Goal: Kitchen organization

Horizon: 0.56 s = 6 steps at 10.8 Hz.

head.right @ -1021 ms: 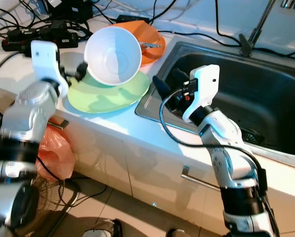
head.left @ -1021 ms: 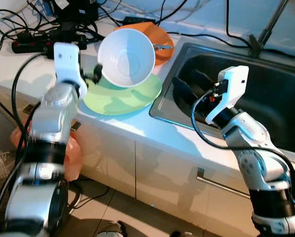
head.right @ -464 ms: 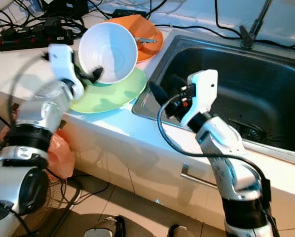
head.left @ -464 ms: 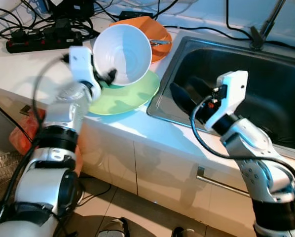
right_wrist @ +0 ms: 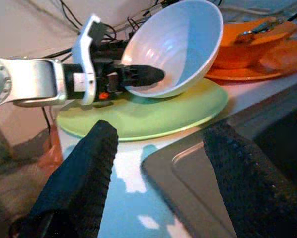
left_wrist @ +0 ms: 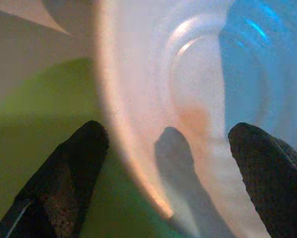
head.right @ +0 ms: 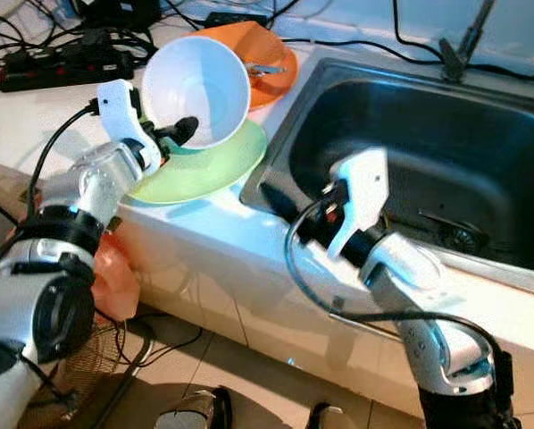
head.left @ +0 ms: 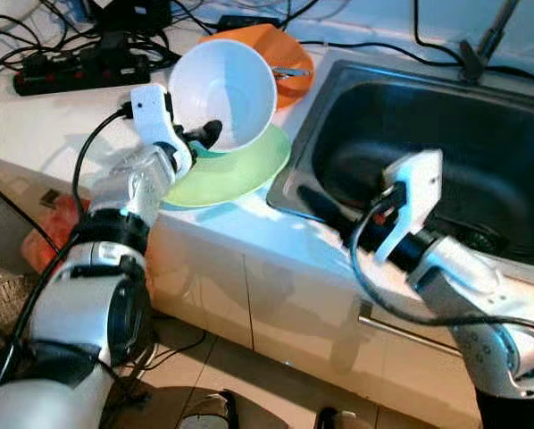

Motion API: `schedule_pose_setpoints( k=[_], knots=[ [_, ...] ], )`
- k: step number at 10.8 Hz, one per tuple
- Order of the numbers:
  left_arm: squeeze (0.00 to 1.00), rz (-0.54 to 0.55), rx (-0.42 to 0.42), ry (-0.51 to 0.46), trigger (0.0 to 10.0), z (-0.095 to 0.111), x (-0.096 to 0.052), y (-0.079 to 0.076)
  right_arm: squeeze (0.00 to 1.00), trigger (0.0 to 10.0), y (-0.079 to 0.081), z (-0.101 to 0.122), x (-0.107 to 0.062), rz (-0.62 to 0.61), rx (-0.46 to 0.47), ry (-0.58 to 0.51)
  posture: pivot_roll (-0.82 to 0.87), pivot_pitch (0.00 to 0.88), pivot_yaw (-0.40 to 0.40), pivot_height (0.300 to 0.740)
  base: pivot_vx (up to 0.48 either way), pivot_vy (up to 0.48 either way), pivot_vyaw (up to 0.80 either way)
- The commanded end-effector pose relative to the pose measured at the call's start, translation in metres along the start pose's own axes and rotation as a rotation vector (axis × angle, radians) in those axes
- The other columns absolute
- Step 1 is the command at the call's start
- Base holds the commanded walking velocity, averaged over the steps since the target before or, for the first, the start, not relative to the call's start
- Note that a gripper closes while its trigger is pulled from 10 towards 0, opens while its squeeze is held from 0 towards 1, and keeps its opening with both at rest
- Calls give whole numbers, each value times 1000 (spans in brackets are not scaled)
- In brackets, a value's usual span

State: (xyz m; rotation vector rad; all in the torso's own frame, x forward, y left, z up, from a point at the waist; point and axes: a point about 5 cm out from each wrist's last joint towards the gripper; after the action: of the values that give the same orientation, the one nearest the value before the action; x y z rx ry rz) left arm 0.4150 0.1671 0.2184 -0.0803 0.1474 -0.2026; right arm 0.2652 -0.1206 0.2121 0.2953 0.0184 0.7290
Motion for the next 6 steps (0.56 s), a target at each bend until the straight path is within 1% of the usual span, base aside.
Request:
schedule_pose_setpoints(
  k=[1,2,3,6],
  knots=[
    [0,-27,-37,18,9294,-3,2,-4,0,10000,6,0,-2,18,-6,7,5,170,74,740,0,0,0],
    [0,-41,-77,6,1333,1,3,-6,0,10000,8,1,-3,16,-3,14,3,170,75,740,0,0,0],
    [0,-52,-114,3,0,3,4,-8,0,10000,8,0,-3,18,-7,22,4,169,76,740,0,0,0],
    [0,-46,-149,-10,0,5,4,-2,0,10000,8,-1,-2,15,-8,27,13,164,73,740,0,0,0]
  ],
)
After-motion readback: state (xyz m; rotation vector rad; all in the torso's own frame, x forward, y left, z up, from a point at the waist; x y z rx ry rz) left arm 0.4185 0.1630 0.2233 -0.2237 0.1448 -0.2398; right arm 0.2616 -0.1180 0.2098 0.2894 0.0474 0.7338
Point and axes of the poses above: a point about 5 cm out from each wrist's last joint towards the gripper, its own x axis pointing out of the wrist towards the gripper, its own z axis along the axis of the wrist's last joint, y = z × x, and after that the axes turned 12 degrees about x, right-handed
